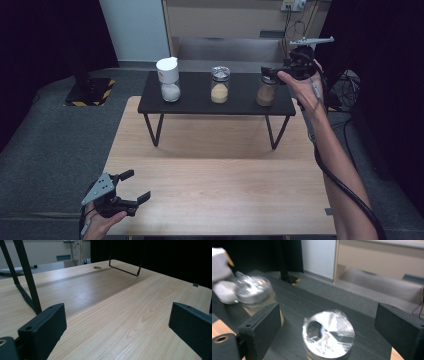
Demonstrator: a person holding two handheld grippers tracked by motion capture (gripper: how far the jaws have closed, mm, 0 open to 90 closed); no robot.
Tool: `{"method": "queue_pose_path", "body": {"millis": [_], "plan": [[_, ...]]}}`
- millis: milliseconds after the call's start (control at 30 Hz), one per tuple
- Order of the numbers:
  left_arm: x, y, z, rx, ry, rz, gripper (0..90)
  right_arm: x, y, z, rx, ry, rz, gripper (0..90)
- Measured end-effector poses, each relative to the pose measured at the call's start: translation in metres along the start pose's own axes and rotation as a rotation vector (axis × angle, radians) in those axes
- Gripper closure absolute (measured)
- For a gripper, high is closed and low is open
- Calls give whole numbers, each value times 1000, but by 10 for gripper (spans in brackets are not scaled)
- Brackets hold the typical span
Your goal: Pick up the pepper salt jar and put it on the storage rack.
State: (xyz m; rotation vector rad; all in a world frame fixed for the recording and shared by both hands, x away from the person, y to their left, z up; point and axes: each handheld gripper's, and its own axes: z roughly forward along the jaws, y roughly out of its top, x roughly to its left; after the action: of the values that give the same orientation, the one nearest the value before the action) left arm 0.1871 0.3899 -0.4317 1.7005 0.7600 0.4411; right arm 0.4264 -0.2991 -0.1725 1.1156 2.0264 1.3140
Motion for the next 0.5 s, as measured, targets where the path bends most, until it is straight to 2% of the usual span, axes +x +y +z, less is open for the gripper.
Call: {"method": "queue_pose_path", "body": {"millis": [233,300,367,500], "plan": [[0,0,0,-2,1,-3,2,6,3,-23,-69,65,-22,75],[0,0,0,-3,1,-3,2,11,2,-30,-91,62,-37,77],[0,0,0,-2,1,-3,2,10,1,-35,-101,87,-32,78],[0,0,0,-1,3,-2,2,13,-4,-45,-124,102,-42,83]]}}
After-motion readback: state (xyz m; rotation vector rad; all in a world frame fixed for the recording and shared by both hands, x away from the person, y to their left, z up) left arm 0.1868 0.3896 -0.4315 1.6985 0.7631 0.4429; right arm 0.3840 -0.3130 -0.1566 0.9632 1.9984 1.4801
